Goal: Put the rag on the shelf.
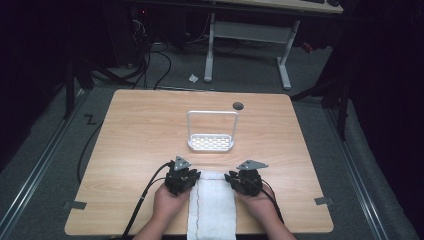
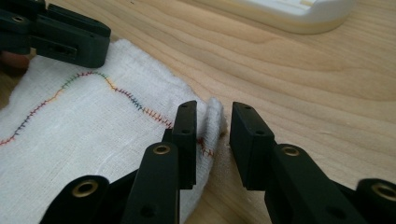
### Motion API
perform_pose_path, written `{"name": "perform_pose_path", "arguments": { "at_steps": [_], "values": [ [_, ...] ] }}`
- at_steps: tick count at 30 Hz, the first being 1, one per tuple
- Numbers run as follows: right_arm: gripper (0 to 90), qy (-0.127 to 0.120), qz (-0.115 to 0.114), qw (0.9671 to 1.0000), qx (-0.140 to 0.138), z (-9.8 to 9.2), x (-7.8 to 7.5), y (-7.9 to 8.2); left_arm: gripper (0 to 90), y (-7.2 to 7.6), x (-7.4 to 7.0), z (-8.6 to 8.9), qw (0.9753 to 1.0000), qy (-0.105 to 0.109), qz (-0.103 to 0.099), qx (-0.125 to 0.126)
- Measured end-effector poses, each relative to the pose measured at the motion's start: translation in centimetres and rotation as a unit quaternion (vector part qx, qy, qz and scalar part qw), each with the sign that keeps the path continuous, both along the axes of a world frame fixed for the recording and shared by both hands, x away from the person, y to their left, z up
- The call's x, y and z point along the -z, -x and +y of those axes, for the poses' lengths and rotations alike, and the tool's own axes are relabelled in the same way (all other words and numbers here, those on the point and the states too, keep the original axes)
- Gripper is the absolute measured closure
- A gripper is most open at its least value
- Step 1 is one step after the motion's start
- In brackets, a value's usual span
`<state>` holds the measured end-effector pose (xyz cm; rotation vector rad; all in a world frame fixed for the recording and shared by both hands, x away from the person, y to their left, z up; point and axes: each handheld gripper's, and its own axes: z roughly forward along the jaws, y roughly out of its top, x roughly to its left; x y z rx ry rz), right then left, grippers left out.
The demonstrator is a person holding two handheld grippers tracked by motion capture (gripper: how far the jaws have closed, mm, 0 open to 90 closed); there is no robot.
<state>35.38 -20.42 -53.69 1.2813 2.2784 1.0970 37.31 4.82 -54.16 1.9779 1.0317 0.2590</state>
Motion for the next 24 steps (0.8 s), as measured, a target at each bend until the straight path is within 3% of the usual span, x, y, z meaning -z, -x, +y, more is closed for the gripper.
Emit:
{"name": "perform_pose_path", "arguments": {
  "at_steps": [7, 13, 15, 16, 20, 22, 23, 24],
  "values": [
    [83.6, 0.015, -0.009, 0.9998, -0.011, 0.5, 0.0, 0.3, 68.2, 0.0, 0.0, 0.0, 1.0, 0.004, 0.0, 0.006],
    [85.7, 0.027, -0.019, 0.9993, -0.019, 0.8, -0.1, 0.4, 82.6, 0.1, 0.0, -0.2, 1.0, -0.005, -0.006, 0.004],
    [85.8, 0.03, -0.025, 0.999, -0.021, 0.9, -0.1, 0.5, 83.2, 0.3, -0.1, -0.2, 0.9998, -0.011, -0.015, 0.003],
    [85.8, 0.03, -0.037, 0.9986, -0.022, 1.1, -0.2, 0.7, 83.4, 0.7, -0.2, 0.1, 0.9995, 0.0, -0.033, -0.002],
    [85.8, 0.024, -0.063, 0.9975, -0.019, 1.4, -0.7, 1.3, 83.6, 1.7, -0.6, 0.5, 0.998, 0.025, -0.053, -0.024],
    [85.8, 0.025, -0.087, 0.9958, -0.017, 1.6, -1.2, 1.9, 83.7, 2.4, -1.1, 0.4, 0.9964, 0.034, -0.071, -0.033],
    [85.8, 0.02, -0.115, 0.9931, -0.013, 1.7, -1.8, 2.6, 83.8, 2.8, -1.6, 0.4, 0.9951, 0.037, -0.085, -0.037],
    [85.8, 0.017, -0.122, 0.9923, -0.011, 1.8, -2.1, 2.9, 83.9, 3.2, -2.3, 0.5, 0.9928, 0.054, -0.098, -0.042]
  ]
}}
